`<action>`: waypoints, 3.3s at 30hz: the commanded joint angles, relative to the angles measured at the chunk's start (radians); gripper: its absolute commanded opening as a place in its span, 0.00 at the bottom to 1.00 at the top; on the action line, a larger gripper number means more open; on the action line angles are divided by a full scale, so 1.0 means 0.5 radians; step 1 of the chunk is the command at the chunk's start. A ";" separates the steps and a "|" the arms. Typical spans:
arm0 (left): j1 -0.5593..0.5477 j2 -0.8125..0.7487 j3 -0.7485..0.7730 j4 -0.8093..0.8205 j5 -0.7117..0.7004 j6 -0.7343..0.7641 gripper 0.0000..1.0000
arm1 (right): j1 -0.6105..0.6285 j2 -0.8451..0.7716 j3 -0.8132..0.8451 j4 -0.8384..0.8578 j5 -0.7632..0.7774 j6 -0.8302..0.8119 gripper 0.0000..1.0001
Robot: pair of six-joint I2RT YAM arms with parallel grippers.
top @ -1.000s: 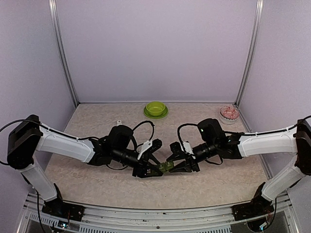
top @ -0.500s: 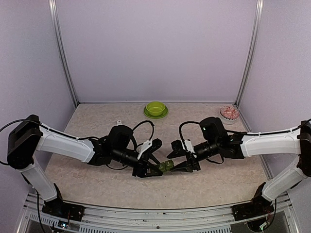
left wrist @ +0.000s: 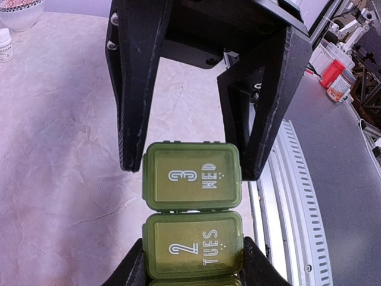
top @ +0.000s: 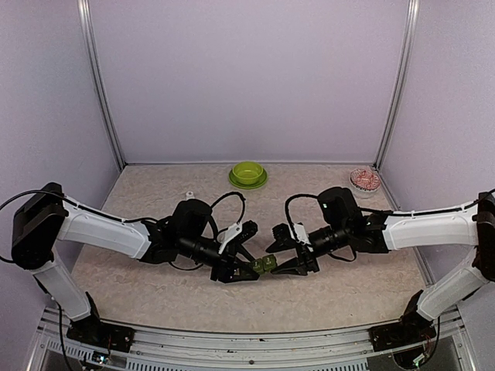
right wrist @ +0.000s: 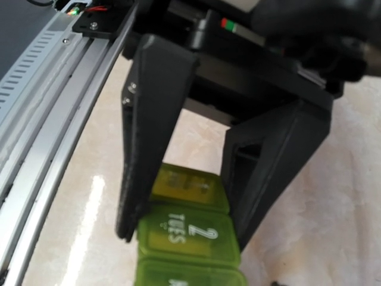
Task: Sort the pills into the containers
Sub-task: Open the lid of the pill container.
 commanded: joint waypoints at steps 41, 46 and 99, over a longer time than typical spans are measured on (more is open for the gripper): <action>-0.018 0.022 0.013 -0.037 -0.054 0.033 0.37 | 0.004 -0.058 0.009 0.138 0.223 0.225 1.00; -0.019 0.026 0.016 -0.045 -0.061 0.037 0.37 | 0.004 -0.070 0.015 0.165 0.275 0.269 1.00; -0.065 0.042 0.052 -0.111 -0.127 0.095 0.37 | -0.003 0.143 0.135 0.045 0.924 0.329 1.00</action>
